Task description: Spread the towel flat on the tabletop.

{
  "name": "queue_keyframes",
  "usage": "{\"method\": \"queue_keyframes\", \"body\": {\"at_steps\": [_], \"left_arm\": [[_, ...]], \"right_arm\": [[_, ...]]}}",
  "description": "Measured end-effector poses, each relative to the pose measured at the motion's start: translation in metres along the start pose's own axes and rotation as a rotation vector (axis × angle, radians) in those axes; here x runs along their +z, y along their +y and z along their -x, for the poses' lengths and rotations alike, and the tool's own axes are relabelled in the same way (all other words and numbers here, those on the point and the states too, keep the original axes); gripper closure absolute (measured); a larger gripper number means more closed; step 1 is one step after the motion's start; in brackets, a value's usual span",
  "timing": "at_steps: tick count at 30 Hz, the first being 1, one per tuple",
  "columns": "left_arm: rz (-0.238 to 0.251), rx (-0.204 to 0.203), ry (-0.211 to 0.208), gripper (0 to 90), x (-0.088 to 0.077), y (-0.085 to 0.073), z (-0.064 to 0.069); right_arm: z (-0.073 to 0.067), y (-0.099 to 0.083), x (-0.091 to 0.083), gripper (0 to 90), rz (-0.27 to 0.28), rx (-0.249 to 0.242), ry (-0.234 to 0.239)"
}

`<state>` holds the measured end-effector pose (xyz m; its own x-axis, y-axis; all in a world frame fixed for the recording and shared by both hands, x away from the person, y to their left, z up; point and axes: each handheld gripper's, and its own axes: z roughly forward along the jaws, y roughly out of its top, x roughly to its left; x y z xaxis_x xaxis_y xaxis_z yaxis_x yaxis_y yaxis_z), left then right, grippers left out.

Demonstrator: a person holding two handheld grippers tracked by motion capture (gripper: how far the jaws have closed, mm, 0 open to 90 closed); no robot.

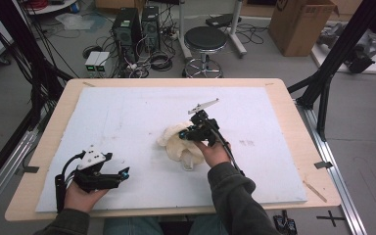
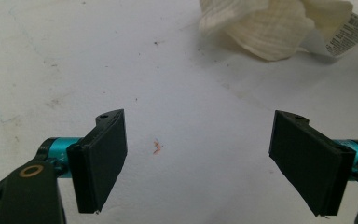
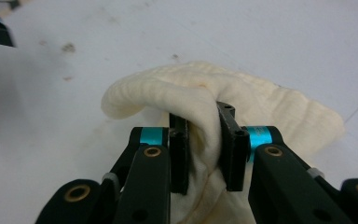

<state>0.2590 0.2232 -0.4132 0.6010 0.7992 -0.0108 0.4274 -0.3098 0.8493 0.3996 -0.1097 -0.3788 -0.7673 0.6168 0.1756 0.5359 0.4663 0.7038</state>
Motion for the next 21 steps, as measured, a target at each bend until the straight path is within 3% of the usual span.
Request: {"method": "queue_keyframes", "body": {"at_steps": [6,10,11,12,13,20,21], "left_arm": [[-0.001,0.003,-0.011,19.5,0.003,0.001,0.001],[0.005,0.003,-0.019,19.5,0.005,0.002,0.002],[0.003,0.004,-0.02,19.5,0.006,0.003,0.002],[0.006,0.006,-0.025,19.5,0.006,0.003,0.003],[0.008,0.006,-0.028,19.5,0.007,0.004,0.004],[0.027,0.036,-0.058,19.9,0.014,0.015,0.017],[0.028,0.043,-0.064,20.2,0.015,0.016,0.02]], "right_arm": [[0.016,-0.008,0.031,74.9,-0.055,0.022,-0.053],[0.017,-0.009,0.036,70.4,-0.054,0.023,-0.05],[0.015,-0.008,0.034,64.0,-0.035,0.002,-0.052],[0.015,-0.008,0.034,64.0,-0.035,0.002,-0.052],[0.014,-0.007,0.029,56.6,-0.017,-0.007,-0.053],[0.011,-0.006,0.007,41.5,0.041,-0.027,-0.028],[0.009,-0.007,-0.004,39.4,0.056,-0.04,-0.035]]}}
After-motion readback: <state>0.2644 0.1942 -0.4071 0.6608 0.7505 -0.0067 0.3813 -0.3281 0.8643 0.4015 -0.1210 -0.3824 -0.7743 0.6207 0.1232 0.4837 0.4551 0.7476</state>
